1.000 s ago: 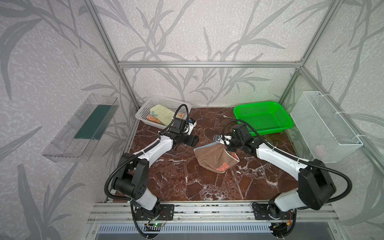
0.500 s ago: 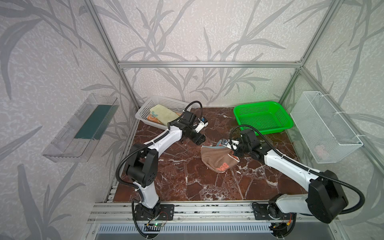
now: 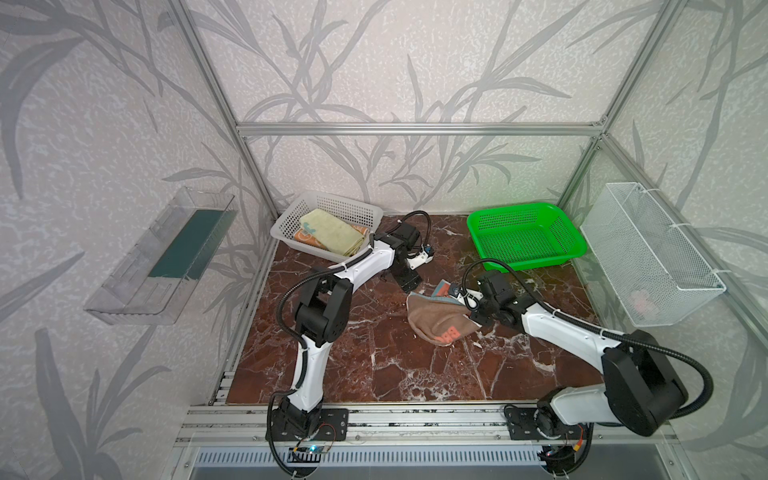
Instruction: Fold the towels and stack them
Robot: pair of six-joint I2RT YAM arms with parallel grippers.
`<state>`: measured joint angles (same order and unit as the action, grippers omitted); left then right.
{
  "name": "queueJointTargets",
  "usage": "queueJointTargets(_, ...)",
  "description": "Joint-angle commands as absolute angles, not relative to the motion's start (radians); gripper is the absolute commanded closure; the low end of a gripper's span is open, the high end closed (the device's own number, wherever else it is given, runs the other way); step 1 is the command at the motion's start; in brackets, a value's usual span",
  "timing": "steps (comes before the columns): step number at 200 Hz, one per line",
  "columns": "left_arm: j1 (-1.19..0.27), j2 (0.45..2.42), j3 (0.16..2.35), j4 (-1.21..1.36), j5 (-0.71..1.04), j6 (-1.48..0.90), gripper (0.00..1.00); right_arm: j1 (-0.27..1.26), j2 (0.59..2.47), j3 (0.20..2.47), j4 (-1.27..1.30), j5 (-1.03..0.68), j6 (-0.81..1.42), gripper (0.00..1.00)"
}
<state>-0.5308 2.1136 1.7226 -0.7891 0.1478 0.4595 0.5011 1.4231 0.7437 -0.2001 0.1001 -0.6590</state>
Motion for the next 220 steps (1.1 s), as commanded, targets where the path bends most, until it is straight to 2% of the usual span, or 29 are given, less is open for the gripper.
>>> queueJointTargets(1, -0.537, 2.129, 1.755, -0.877, 0.128, 0.501, 0.19, 0.495, 1.456, 0.732, -0.143, 0.141, -0.629, 1.0)
queueJointTargets(64, -0.617, 2.143, 1.699, -0.762, 0.067, 0.405, 0.25, 0.495, 1.472, 0.737, -0.072, 0.076, -0.606, 1.0)
queueJointTargets(125, -0.645, 2.203, 1.72, -0.773, -0.031, 0.214, 0.29, 0.495, 1.522, 0.756, -0.051, 0.112, -0.585, 1.0)
queueJointTargets(154, -0.646, 2.204, 1.69, -0.778, -0.036, 0.121, 0.3, 0.494, 1.526, 0.76, -0.045, 0.121, -0.568, 1.0)
queueJointTargets(220, -0.652, 2.212, 1.608, -0.742, -0.015, 0.008, 0.4, 0.494, 1.521, 0.766, -0.062, 0.146, -0.537, 1.0)
